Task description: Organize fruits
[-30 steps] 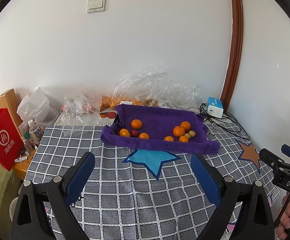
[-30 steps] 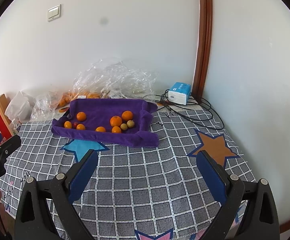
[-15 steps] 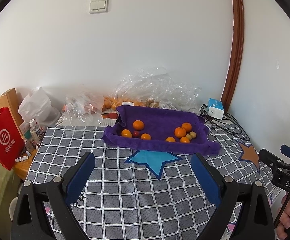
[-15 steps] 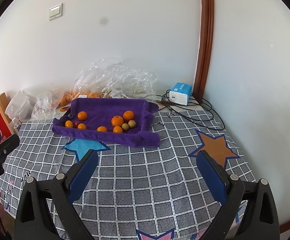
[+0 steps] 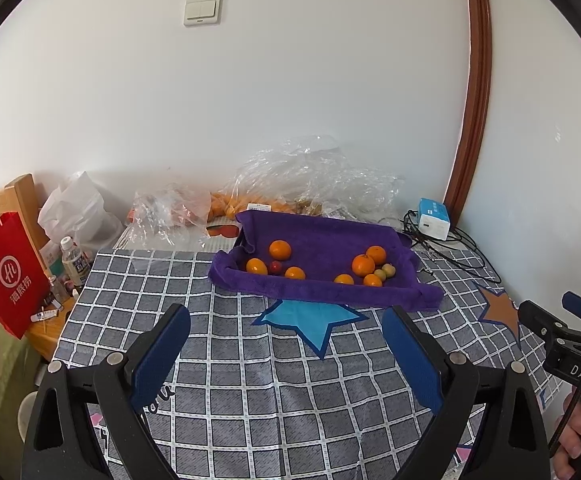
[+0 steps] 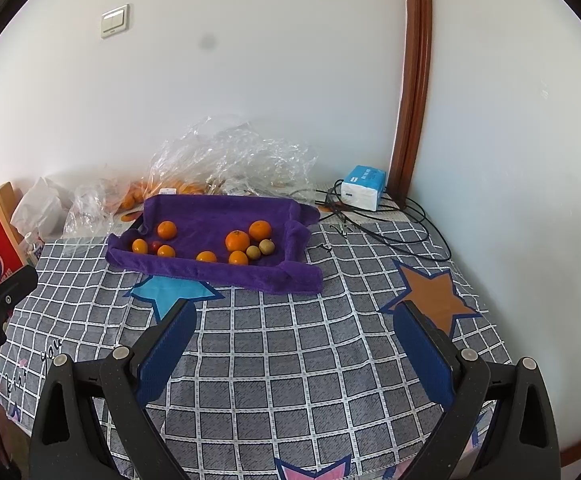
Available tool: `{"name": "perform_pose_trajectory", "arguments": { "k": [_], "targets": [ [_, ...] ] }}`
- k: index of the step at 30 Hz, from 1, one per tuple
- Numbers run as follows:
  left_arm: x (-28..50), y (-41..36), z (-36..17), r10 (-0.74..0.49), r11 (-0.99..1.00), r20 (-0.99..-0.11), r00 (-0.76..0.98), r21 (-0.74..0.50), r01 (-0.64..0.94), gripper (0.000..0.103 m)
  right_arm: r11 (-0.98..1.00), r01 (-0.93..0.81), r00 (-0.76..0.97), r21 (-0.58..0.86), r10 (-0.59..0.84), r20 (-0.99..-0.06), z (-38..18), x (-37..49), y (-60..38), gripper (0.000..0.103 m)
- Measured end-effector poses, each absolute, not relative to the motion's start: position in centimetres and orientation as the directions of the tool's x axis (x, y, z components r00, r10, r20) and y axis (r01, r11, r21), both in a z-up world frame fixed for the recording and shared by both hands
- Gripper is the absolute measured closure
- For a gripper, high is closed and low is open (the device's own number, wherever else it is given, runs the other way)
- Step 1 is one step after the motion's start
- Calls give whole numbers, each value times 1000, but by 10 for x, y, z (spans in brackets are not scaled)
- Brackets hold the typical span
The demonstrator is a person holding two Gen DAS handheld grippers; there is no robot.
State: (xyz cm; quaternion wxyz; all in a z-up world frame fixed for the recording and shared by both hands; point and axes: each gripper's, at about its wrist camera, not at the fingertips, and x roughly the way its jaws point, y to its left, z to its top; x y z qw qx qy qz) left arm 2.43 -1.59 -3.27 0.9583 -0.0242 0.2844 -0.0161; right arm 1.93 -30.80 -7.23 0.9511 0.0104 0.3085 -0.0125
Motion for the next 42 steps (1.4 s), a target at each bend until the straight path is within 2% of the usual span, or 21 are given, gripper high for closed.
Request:
{"name": "perform_pose_trajectory", "arguments": {
  "k": [42],
  "targets": [
    [24, -14, -30, -39, 998, -543, 839, -56, 11, 6, 1000, 23, 811, 5, -15, -584, -71, 19, -300, 5]
  ]
}}
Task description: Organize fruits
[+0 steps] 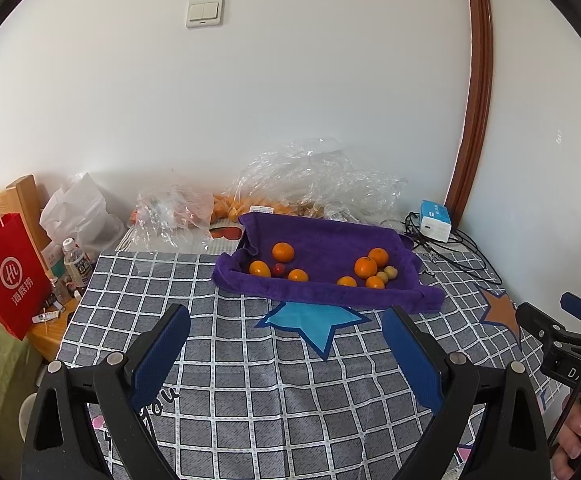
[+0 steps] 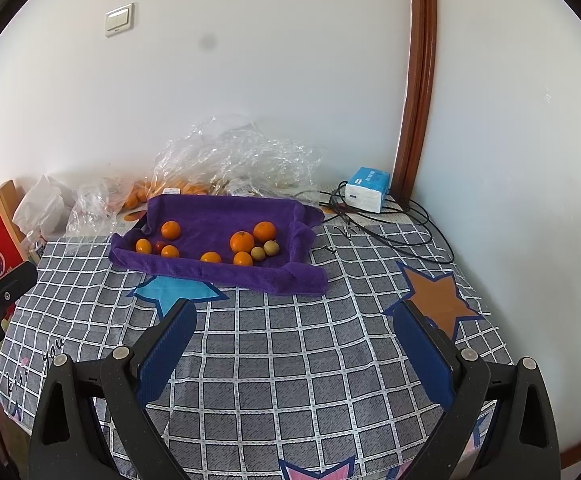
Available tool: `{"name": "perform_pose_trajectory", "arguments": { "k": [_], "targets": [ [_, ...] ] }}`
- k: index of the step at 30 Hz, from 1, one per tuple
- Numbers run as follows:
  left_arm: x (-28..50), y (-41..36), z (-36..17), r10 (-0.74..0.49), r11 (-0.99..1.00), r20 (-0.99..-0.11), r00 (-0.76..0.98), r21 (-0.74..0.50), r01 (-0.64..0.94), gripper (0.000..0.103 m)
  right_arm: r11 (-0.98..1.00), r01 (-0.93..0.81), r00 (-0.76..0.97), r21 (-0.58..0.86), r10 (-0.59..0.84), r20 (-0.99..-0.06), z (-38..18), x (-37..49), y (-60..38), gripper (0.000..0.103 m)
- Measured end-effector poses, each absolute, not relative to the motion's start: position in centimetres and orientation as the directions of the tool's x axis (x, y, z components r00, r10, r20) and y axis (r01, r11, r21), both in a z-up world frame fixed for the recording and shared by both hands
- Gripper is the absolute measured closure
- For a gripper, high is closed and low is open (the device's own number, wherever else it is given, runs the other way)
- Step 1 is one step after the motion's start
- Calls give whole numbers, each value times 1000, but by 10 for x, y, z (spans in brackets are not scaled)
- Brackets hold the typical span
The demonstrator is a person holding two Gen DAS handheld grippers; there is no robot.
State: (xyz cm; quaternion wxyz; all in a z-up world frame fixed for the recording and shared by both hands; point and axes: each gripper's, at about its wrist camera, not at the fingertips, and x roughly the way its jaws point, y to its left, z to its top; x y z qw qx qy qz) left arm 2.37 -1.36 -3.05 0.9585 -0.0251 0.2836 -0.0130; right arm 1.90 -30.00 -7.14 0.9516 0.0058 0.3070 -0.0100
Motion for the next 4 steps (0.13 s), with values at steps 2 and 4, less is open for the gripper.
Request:
{"name": "perform_pose_trajectory", "arguments": {
  "k": [2, 4],
  "targets": [
    [24, -14, -31, -38, 998, -543, 839, -56, 9, 6, 1000, 22, 811, 4, -16, -585, -71, 19, -300, 5],
    [24, -14, -31, -37, 999, -543, 839, -52, 11, 6, 1000, 22, 811, 4, -15, -585, -71, 19, -300, 5]
  ]
}}
